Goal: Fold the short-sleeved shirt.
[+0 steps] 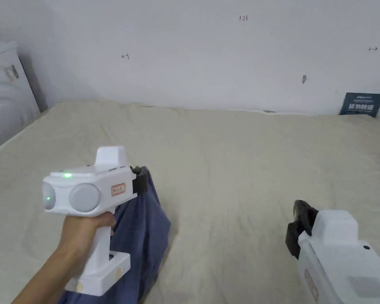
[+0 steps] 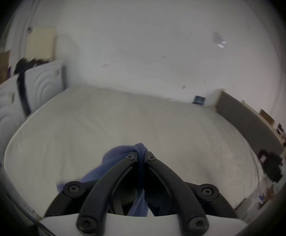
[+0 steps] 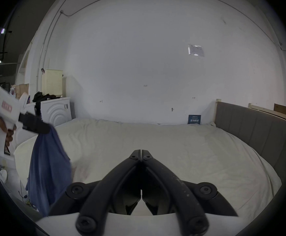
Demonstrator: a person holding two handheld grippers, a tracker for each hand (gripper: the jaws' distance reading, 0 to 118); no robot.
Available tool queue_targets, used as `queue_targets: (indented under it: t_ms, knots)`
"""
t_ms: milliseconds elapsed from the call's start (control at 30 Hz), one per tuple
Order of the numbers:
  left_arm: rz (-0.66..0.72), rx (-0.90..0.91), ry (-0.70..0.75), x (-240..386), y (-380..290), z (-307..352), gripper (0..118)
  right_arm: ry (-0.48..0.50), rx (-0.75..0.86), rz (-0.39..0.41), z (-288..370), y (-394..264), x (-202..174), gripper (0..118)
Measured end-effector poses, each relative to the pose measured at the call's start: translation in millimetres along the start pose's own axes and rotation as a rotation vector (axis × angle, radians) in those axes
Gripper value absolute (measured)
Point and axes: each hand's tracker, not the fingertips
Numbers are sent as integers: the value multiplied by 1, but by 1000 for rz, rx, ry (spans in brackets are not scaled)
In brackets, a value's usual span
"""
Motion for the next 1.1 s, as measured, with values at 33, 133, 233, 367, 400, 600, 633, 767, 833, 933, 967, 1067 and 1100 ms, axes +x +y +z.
queue_targets:
  t_ms: [33,133,233,367,400,600,633,767,833,933,967,1067,1100]
  knots:
    - [-10,17,-44,16,9,0,7,-11,7,-4,4,1,6,1]
    - [-41,34,-145,63,30,-4,7,-45,29,-16,17,6,21,1]
    - [-81,29,-231,106,36,-15,7,-79,45,-20,22,7,42,1]
    - [-99,-19,-335,156,24,-33,7,-128,54,-21,31,6,68,1]
    - [-117,-38,-355,168,17,-39,7,-142,55,-21,33,5,74,1]
    - [-171,-226,-384,214,-54,-92,7,-208,42,-42,43,-5,102,1]
    - [-187,-281,-389,217,-70,-102,7,-214,38,-43,44,-7,106,1]
    - [-266,-443,-313,221,-137,-134,7,-232,17,-46,46,-16,116,1]
    - [-332,-495,-263,219,-167,-147,7,-235,7,-51,46,-19,117,1]
    - [-383,-573,-189,210,-204,-162,7,-232,-12,-52,46,-23,121,1]
    - [-391,-587,-172,207,-214,-167,7,-231,-16,-45,47,-23,119,1]
    - [-318,-529,-184,199,-221,-163,12,-232,-25,-30,47,-24,120,2]
    - [-305,-529,-166,200,-217,-160,17,-235,-26,-29,48,-24,120,2]
